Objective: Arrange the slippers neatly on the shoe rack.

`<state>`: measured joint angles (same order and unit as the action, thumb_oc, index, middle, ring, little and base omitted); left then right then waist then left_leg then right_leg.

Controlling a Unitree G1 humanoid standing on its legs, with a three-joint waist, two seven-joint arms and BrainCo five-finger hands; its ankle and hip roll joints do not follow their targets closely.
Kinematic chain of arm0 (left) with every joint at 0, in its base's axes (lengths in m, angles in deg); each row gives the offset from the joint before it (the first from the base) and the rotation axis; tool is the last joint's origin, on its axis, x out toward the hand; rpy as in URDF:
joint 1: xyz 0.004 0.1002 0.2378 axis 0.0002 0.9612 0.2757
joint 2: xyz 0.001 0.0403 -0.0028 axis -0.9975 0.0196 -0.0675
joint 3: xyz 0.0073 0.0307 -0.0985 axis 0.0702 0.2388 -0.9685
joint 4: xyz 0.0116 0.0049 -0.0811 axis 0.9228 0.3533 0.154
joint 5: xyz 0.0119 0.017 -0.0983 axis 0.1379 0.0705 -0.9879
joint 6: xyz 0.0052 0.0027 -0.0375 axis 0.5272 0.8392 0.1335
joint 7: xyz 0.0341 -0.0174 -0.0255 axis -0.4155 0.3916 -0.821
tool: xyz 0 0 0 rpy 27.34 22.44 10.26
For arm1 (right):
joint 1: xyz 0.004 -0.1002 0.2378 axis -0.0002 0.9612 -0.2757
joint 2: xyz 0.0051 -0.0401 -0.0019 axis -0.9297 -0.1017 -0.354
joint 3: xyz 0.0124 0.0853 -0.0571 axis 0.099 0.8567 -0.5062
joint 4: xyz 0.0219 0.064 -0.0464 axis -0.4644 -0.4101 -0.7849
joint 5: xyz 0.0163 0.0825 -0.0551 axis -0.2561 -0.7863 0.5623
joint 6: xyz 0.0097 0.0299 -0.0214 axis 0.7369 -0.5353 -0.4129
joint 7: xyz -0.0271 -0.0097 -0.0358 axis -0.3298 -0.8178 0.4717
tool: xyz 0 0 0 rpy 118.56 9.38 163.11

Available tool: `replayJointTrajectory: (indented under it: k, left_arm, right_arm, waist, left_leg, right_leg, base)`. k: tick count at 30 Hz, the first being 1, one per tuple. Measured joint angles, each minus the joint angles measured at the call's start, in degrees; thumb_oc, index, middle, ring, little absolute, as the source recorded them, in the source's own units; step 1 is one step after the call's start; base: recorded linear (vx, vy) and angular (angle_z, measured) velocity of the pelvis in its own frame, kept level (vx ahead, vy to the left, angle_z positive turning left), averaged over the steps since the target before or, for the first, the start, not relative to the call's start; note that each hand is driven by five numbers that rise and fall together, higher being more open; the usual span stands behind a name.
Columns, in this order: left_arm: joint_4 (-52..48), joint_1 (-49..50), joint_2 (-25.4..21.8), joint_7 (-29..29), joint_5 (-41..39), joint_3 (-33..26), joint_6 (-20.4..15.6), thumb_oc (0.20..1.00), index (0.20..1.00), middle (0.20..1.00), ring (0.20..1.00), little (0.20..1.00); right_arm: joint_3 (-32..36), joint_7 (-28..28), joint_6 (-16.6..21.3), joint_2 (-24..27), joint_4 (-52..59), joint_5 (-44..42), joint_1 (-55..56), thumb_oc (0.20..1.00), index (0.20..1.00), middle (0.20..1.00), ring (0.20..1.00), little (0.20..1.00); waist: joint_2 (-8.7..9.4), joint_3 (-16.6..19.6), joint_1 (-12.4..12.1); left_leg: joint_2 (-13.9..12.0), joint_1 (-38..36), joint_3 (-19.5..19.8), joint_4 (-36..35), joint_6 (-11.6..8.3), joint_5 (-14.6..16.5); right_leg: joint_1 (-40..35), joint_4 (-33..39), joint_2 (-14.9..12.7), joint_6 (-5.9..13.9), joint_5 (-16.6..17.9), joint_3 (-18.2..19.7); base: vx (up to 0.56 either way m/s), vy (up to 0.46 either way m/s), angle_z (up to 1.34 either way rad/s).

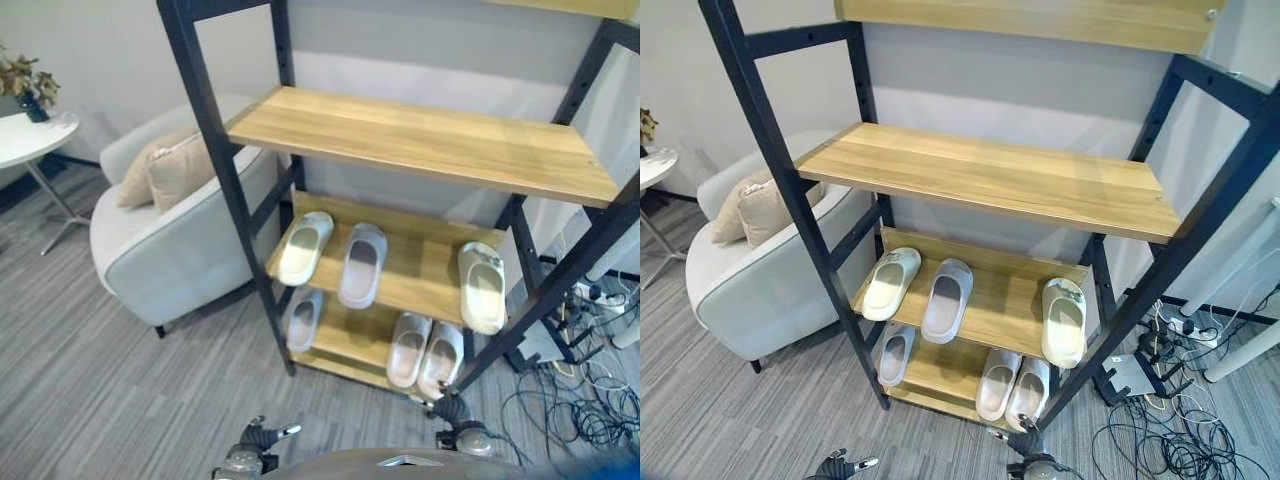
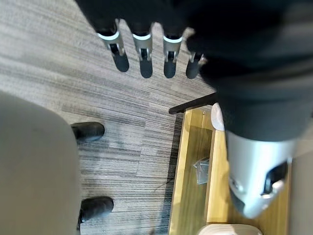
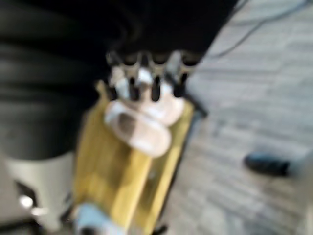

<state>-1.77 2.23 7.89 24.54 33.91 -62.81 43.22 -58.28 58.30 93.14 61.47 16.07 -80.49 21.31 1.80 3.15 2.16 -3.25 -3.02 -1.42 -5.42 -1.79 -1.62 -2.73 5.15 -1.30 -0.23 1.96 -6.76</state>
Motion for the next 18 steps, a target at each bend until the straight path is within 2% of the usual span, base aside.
replayJointTrajectory:
  k: [5, 7, 9, 11, 17, 18]
  left_arm:
    - [0.16, 0.26, 0.10, -5.53, 1.91, 2.32, -1.97, 1.000, 1.000, 1.000, 1.000, 1.000]
    - [0.75, 0.61, 0.32, -7.59, 3.17, 5.47, -2.32, 1.000, 1.000, 1.000, 1.000, 1.000]
    - [0.83, 0.99, 0.14, -8.11, 4.16, 6.22, -2.33, 1.000, 1.000, 1.000, 1.000, 1.000]
    - [1.19, 0.77, 0.25, -8.43, 4.61, 6.30, -2.30, 1.000, 1.000, 1.000, 1.000, 1.000]
    - [1.05, 0.66, 0.56, -10.78, 6.21, 6.31, -3.08, 1.000, 1.000, 1.000, 1.000, 1.000]
    - [1.07, 0.86, 0.69, -11.20, 6.22, 6.32, -3.67, 1.000, 1.000, 1.000, 1.000, 1.000]
  right_arm:
    - [-3.06, -1.08, -0.40, 0.68, 7.17, 0.49, -0.63, 1.000, 1.000, 1.000, 1.000, 1.000]
    - [-8.60, -0.51, -0.48, 4.03, 10.52, 4.97, -2.10, 1.000, 1.000, 1.000, 1.000, 1.000]
    - [-8.26, -0.06, -0.19, 4.87, 12.72, 5.81, -2.42, 1.000, 1.000, 1.000, 1.000, 1.000]
    - [-10.93, -0.13, -0.39, 6.75, 15.63, 6.97, -3.82, 1.000, 1.000, 1.000, 1.000, 1.000]
    - [-10.82, -2.08, -0.95, 7.35, 15.87, 6.86, -5.94, 1.000, 1.000, 1.000, 1.000, 1.000]
    - [-8.26, -1.56, -1.08, 7.53, 16.87, 6.49, -6.50, 1.000, 1.000, 1.000, 1.000, 1.000]
  waist:
    - [-0.30, 0.59, 0.14]
    - [-0.36, 2.30, 0.11]
    - [-0.56, 2.50, 0.24]
    - [-0.61, 2.79, 0.69]
    - [-0.71, 3.62, 0.59]
    - [-0.79, 3.67, 0.61]
  left_leg:
    - [0.02, -0.03, -0.01, -0.02, 0.03, -0.01]
    - [0.15, -0.03, 0.01, -0.05, 0.07, 0.07]
    - [0.20, -0.05, -0.01, -0.05, 0.08, 0.06]
    - [0.19, -0.07, -0.09, -0.05, 0.07, 0.04]
    - [0.22, 0.00, 0.04, -0.06, 0.07, 0.06]
    - [0.25, 0.04, 0.14, -0.06, 0.08, 0.05]
  right_leg:
    - [-0.01, 0.00, -0.01, -0.09, 0.09, -0.01]
    - [-0.01, 0.00, -0.12, -0.07, 0.05, -0.05]
    - [-0.02, 0.01, -0.20, -0.04, 0.06, -0.03]
    - [0.00, 0.01, -0.19, 0.01, 0.10, 0.02]
    - [0.01, 0.01, -0.21, 0.07, 0.04, -0.06]
    - [0.02, 0.01, -0.26, 0.13, -0.01, -0.13]
  base:
    - [0.00, 0.000, 0.00]
    - [0.00, 0.018, 0.00]
    - [0.00, 0.000, 0.00]
    - [0.00, 0.000, 0.00]
    - [0.00, 0.005, 0.01]
    - [0.00, 0.043, 0.02]
